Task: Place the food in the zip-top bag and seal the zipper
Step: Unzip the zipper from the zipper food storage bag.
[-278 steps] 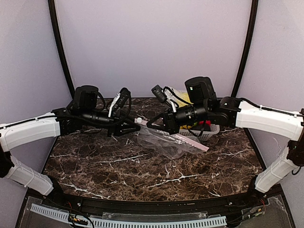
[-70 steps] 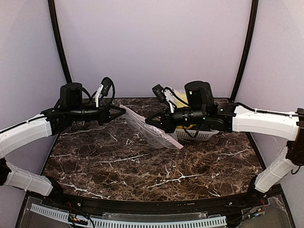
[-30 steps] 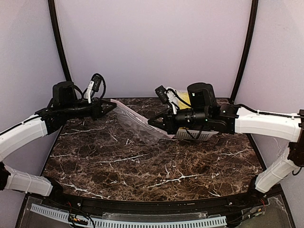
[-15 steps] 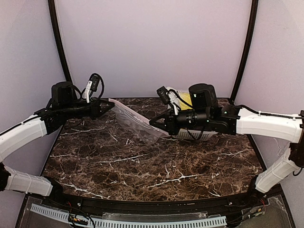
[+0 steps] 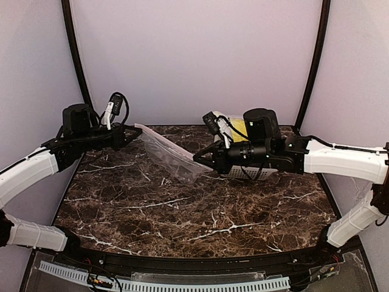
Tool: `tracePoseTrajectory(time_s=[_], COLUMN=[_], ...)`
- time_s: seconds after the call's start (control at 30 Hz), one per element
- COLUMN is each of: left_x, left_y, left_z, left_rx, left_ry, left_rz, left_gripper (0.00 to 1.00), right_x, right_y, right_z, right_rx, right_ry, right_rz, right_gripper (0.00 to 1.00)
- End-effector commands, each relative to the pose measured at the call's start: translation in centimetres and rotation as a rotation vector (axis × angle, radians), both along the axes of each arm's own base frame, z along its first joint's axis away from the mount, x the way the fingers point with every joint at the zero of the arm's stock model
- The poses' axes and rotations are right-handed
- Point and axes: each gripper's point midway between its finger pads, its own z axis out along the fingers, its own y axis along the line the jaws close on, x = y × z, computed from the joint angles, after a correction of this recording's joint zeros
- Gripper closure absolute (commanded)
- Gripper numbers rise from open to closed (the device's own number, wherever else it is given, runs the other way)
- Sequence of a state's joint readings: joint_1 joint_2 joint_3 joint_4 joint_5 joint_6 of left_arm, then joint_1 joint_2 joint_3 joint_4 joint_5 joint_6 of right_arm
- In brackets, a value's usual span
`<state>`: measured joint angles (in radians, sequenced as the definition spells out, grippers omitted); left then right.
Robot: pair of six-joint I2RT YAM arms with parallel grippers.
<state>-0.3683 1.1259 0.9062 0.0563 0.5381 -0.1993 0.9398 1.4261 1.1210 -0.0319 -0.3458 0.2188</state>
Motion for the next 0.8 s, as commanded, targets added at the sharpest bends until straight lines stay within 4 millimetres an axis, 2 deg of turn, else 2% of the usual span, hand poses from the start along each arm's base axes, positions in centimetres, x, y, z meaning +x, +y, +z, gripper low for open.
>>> tracePoseTrajectory(time_s=[0.0, 0.77], left_x=[1.9, 2.7], left_y=[3.1, 4.7], left_z=[1.5, 1.3], left_rx=[-0.010, -0.012], left_ry=[-0.062, -0.050], left_rz=[0.160, 0.224], left_gripper=[0.99, 0.99], right_x=[-1.0, -1.0], right_y=[-1.5, -2.2], right_z=[-2.0, -2.2], right_rx=[-0.070, -0.071], right_ry=[0.065, 0.069], right_rz=[0.003, -0.014], right_gripper=[1.00, 1.00])
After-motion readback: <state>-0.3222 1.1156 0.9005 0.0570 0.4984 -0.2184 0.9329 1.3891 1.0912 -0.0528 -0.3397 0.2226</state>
